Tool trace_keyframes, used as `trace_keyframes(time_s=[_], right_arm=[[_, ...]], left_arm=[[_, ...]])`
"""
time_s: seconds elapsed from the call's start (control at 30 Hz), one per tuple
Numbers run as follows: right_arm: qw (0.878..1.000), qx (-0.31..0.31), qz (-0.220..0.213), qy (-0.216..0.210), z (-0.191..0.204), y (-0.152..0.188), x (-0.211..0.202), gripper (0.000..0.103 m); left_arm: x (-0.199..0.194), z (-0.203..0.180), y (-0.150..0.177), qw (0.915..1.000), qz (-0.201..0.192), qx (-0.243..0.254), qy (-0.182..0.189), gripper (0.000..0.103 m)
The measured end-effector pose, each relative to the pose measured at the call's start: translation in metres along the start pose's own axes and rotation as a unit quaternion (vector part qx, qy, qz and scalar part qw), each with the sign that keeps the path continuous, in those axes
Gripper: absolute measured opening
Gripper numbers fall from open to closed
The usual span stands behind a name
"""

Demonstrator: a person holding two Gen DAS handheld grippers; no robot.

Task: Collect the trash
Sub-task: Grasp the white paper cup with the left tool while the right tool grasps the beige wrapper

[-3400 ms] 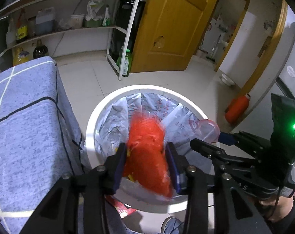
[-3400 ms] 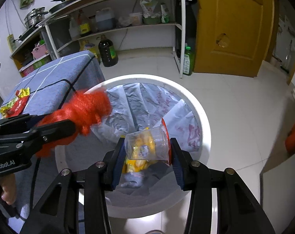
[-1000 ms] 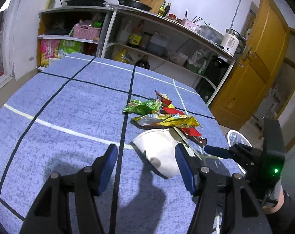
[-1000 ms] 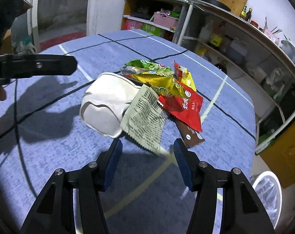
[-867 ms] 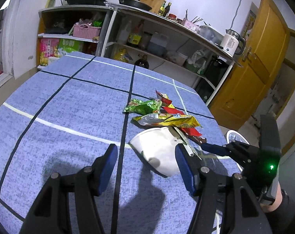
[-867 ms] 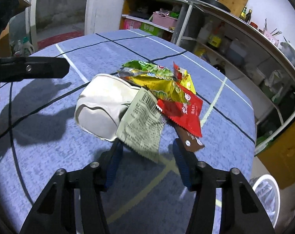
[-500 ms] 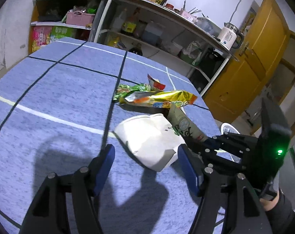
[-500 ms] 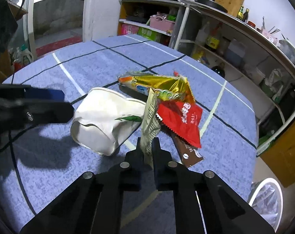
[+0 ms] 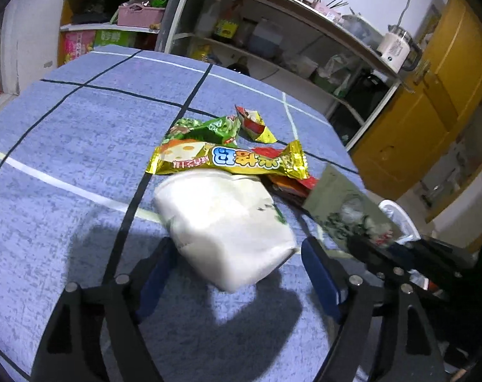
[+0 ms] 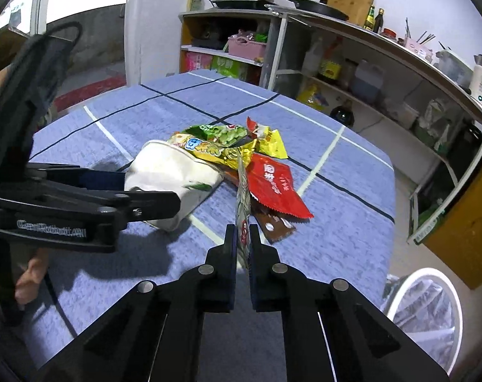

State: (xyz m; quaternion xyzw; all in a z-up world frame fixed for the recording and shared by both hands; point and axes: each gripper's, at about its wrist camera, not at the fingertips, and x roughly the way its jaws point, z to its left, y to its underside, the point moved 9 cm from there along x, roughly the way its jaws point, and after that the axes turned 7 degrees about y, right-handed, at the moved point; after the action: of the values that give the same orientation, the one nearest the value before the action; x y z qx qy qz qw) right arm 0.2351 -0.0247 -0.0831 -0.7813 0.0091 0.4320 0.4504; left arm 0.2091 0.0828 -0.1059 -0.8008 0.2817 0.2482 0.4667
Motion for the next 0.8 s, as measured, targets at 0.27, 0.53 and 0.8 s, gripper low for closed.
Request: trace_keyframes(time_s=[0.27, 0.53, 0.8], right_arm=[[1.0, 0.017, -0.003, 0.001, -0.013, 0.008, -0.013, 0.006], [0.999, 0.035, -0.016, -0.013, -0.019, 0.01, -0.03, 0.006], [0.998, 0.049, -0.034, -0.01, -0.027, 0.01, -0.048, 0.006]], left_arm=[[0.007, 0.0, -0.003, 0.9991, -0.014, 0.005, -0.04, 0.074], [-0.008, 0.006, 0.004, 0.9991, -0.02, 0.003, -0.037, 0.069], [-0.037, -0.017, 0.0, 0.9984, -0.048, 0.03, -0.001, 0.069]])
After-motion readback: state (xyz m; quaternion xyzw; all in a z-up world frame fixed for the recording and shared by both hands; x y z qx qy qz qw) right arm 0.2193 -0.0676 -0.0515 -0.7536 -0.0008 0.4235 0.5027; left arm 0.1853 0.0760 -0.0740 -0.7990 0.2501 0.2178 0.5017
